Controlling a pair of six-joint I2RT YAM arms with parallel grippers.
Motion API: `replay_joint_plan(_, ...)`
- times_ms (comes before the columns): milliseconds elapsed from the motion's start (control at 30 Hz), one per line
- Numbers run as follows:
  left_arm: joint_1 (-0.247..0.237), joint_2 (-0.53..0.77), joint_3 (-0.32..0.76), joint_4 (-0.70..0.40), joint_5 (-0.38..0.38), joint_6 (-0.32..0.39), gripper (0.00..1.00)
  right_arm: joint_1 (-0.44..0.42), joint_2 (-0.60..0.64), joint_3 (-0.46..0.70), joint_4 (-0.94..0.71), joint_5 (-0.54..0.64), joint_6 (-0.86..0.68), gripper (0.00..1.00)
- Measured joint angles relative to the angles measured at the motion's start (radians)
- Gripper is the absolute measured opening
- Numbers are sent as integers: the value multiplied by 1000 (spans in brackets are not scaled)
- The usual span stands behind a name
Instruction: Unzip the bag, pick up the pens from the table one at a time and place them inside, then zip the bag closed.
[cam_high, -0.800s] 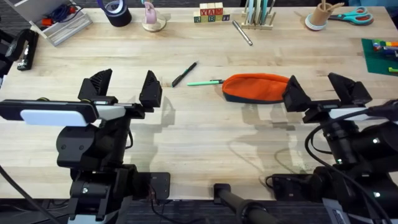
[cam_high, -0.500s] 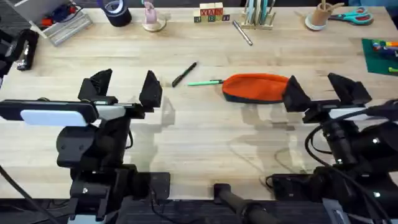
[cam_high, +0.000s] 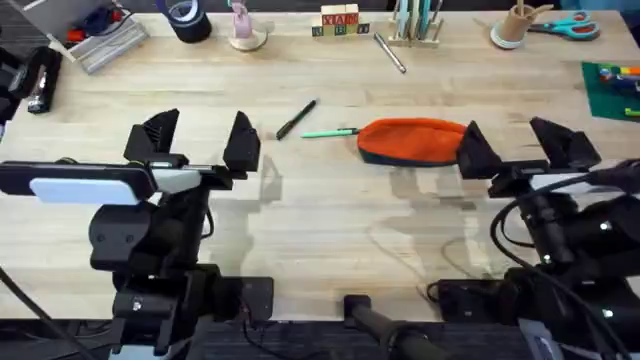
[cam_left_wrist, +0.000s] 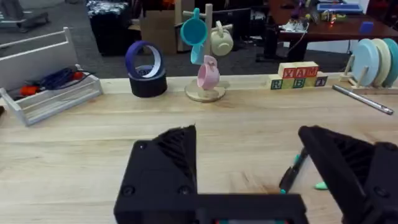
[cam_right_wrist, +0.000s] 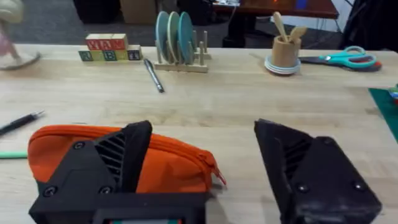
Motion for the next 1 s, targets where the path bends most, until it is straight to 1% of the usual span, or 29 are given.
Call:
replay_joint_plan(167, 0, 1, 22, -1, 0, 2, 993, -3, 10, 71, -97, 46, 0, 996)
replay_joint_plan(267, 0, 23, 71, 0, 3, 3, 993, -6, 48, 152, -131, 71, 0, 996)
replay_joint_plan(400, 0, 108, 165, 1, 27, 2, 993, -6, 148, 279, -160, 89, 0, 996)
replay_joint_plan(567, 0, 292, 305, -2, 78, 3, 994, -6, 343, 451, -226, 92, 0, 995)
replay_joint_plan(733, 0, 503, 490, -45, 149, 3, 994, -6, 560, 652, -324, 81, 0, 995)
replay_joint_plan(900, 0, 703, 691, -165, 249, 3, 993, -6, 746, 861, -457, 28, -1, 996)
replay_joint_plan(1000, 0, 812, 803, -253, 306, 3, 993, -6, 845, 982, -566, -5, -1, 996)
